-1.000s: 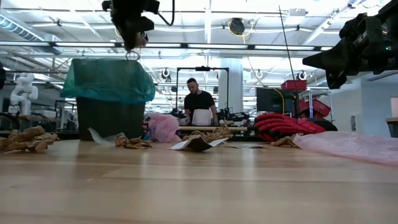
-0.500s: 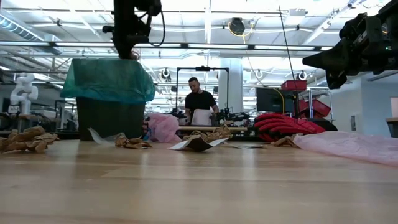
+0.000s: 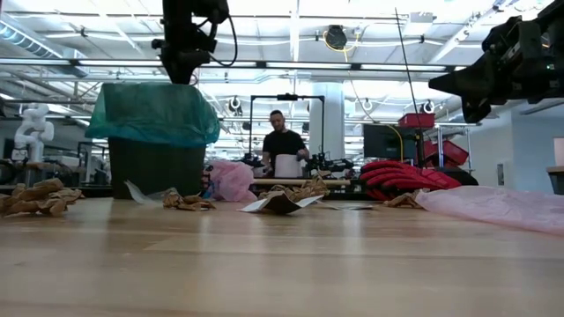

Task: Place trash/remove bag and relplace
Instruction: Put the transparent plastic into the trash bin

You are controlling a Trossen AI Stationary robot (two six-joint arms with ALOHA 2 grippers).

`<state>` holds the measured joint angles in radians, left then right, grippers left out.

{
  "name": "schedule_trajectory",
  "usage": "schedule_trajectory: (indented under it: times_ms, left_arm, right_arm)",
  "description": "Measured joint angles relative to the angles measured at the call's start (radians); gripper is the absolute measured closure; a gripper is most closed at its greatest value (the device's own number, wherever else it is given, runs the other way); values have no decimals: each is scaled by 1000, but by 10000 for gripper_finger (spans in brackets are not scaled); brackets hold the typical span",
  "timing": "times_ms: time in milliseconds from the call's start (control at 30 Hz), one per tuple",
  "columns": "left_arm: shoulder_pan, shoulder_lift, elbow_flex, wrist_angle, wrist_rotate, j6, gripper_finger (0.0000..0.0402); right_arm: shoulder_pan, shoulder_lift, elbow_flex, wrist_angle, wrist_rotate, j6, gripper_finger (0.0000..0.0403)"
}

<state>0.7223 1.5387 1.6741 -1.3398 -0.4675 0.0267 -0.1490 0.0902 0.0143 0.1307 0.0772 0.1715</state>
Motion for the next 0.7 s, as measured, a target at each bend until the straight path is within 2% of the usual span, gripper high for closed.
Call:
schedule_trajectory:
  times_ms: [167, 367, 567, 700]
  left_arm:
    - [-34, -7, 0, -45, 23, 35, 226]
    - [-218, -68, 0, -49, 225, 66, 301]
    - [-414, -75, 0, -85, 230, -2, 388]
    - [-507, -54, -17, -99, 229, -41, 396]
  right_arm:
    - [0, 0, 0, 30, -4, 0, 403]
    - [0, 0, 0, 27, -4, 0, 403]
    - [0, 0, 0, 27, -4, 0, 403]
    - [0, 0, 0, 26, -4, 0, 403]
